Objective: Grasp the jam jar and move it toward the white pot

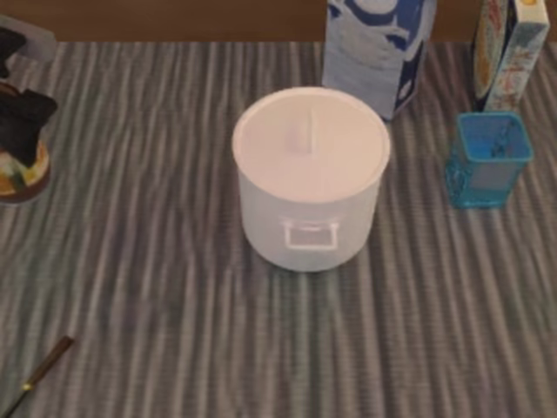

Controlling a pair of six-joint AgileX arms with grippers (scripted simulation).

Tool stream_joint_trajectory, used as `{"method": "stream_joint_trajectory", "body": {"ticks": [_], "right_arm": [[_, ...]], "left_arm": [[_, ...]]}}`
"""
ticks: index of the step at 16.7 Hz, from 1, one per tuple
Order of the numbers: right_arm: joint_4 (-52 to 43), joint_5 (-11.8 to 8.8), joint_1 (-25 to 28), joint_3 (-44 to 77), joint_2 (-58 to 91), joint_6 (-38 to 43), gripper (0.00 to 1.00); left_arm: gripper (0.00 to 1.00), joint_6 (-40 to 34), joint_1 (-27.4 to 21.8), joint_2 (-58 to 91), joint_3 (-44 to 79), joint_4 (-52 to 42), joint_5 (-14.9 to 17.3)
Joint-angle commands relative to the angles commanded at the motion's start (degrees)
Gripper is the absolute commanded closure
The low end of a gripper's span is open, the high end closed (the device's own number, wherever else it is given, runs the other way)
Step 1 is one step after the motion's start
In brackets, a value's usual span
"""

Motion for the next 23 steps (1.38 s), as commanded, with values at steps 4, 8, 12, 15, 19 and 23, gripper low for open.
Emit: {"method": "stream_joint_trajectory", "body": {"ticks": [4, 8, 12, 15, 19, 23], "right_arm": [[0.0, 0.0, 0.0, 0.0, 0.0, 0.0, 0.00], [0.0, 0.0, 0.0, 0.0, 0.0, 0.0, 0.00], [0.0, 0.0, 0.0, 0.0, 0.0, 0.0, 0.00], [0.0, 0.0, 0.0, 0.0, 0.0, 0.0, 0.00], [0.0, 0.0, 0.0, 0.0, 0.0, 0.0, 0.00], [0.0, 0.0, 0.0, 0.0, 0.0, 0.0, 0.00]], "left_arm": [[1.00, -4.0, -1.7, 1.2, 0.2, 0.4, -0.1], [1.00, -16.5, -6.6, 3.9, 1.1, 2.2, -0.1], [1.00, -32.7, -12.3, 6.4, 2.0, 4.8, 0.0], [1.00, -40.9, -15.7, 8.0, 2.0, 6.2, 0.1], [1.00, -43.6, -17.0, 8.7, 2.0, 6.8, 0.1], [1.00, -43.4, -16.7, 8.6, 1.0, 7.7, 0.1]]}}
